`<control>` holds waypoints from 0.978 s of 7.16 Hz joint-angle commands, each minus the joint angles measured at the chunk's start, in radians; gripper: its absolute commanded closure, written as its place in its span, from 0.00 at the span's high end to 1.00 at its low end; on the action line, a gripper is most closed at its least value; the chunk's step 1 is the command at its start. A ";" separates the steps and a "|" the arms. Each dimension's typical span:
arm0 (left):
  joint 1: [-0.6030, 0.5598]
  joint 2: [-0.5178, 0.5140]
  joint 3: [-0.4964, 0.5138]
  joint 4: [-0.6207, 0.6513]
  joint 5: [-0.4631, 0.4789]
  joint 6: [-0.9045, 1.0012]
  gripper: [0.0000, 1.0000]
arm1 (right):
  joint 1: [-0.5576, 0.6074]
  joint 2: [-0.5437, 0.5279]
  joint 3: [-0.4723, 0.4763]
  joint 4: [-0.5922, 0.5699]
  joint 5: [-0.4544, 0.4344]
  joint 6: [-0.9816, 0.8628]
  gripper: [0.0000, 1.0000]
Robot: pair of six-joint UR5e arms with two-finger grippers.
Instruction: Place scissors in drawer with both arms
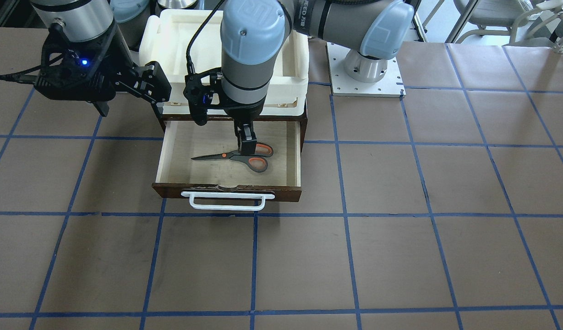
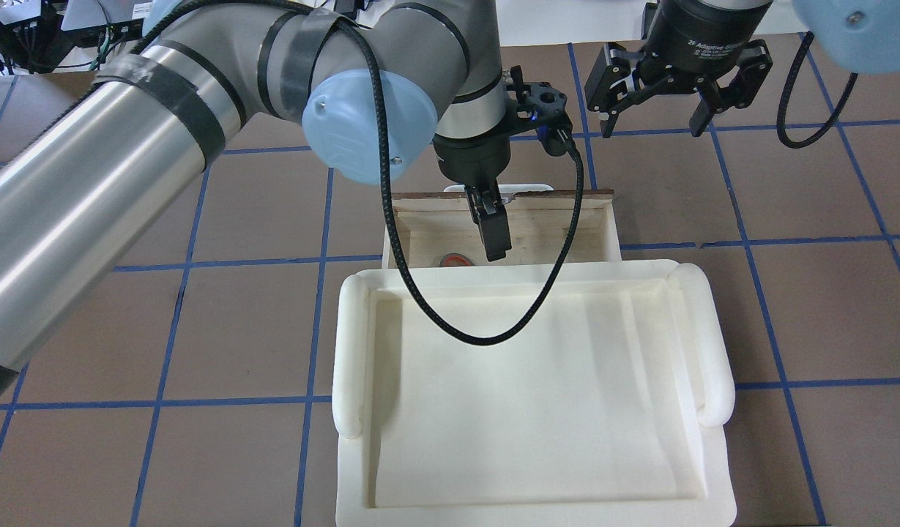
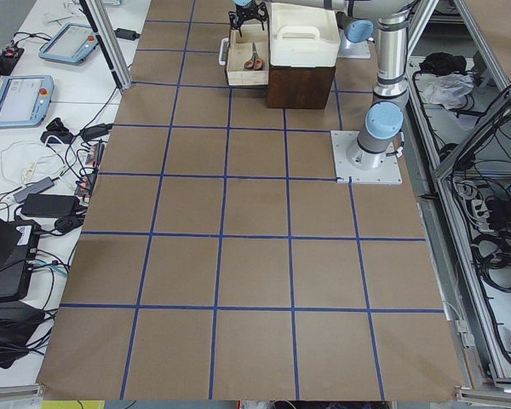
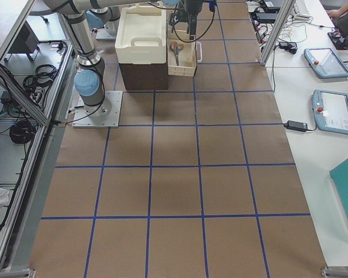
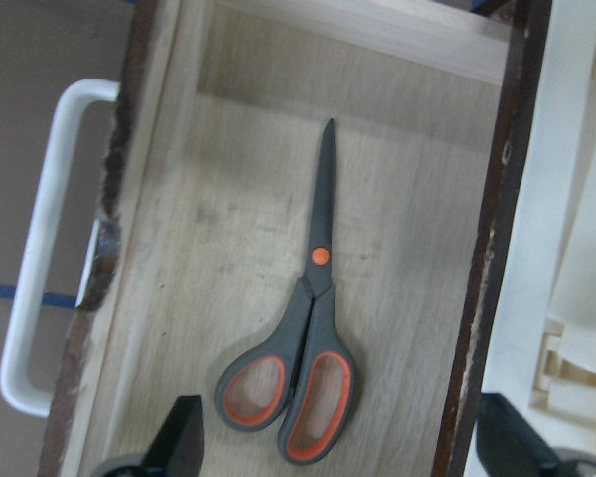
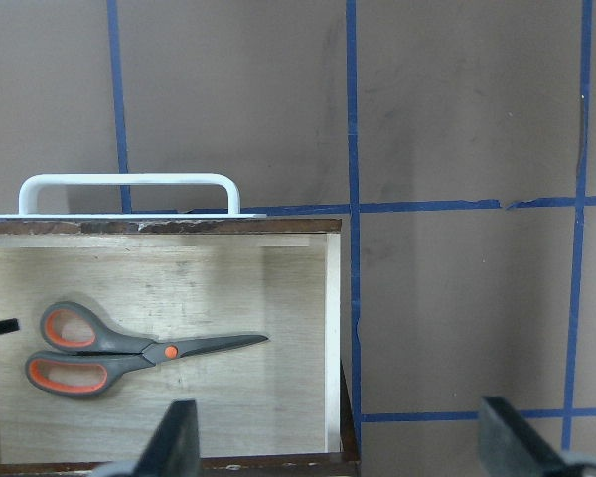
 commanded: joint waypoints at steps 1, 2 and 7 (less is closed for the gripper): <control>0.086 0.069 -0.014 0.013 0.008 -0.178 1.00 | -0.001 0.000 0.000 0.000 -0.002 -0.001 1.00; 0.097 0.099 -0.019 0.015 0.075 -0.259 1.00 | -0.001 0.000 0.000 -0.002 0.004 -0.001 1.00; 0.315 0.224 -0.124 0.139 0.159 -0.645 1.00 | -0.002 0.000 0.000 -0.002 0.009 -0.001 1.00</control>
